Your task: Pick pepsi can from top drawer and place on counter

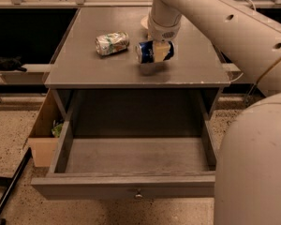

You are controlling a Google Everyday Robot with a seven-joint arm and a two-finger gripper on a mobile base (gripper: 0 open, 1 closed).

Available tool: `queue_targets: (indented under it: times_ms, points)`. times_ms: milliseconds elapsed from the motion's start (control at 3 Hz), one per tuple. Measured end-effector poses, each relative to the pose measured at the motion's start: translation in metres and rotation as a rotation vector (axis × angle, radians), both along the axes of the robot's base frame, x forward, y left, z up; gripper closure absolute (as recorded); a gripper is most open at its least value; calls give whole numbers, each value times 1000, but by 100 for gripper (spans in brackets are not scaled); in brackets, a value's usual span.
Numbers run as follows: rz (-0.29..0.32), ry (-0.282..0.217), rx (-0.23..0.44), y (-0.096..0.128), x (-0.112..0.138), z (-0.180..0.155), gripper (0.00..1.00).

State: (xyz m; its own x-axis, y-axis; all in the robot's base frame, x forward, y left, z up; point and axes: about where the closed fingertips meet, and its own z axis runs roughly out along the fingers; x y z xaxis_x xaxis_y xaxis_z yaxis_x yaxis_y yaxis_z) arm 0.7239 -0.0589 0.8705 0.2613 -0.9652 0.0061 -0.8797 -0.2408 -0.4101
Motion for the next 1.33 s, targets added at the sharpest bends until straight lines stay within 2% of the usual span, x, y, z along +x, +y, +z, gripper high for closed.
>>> queue_targets:
  times_ms: [333,667,1000,1333]
  points:
    - [0,0,0,0,0,0,35]
    - [0,0,0,0,0,0,4]
    - [0,0,0,0,0,0,0]
    - [0,0,0,0,0,0,0]
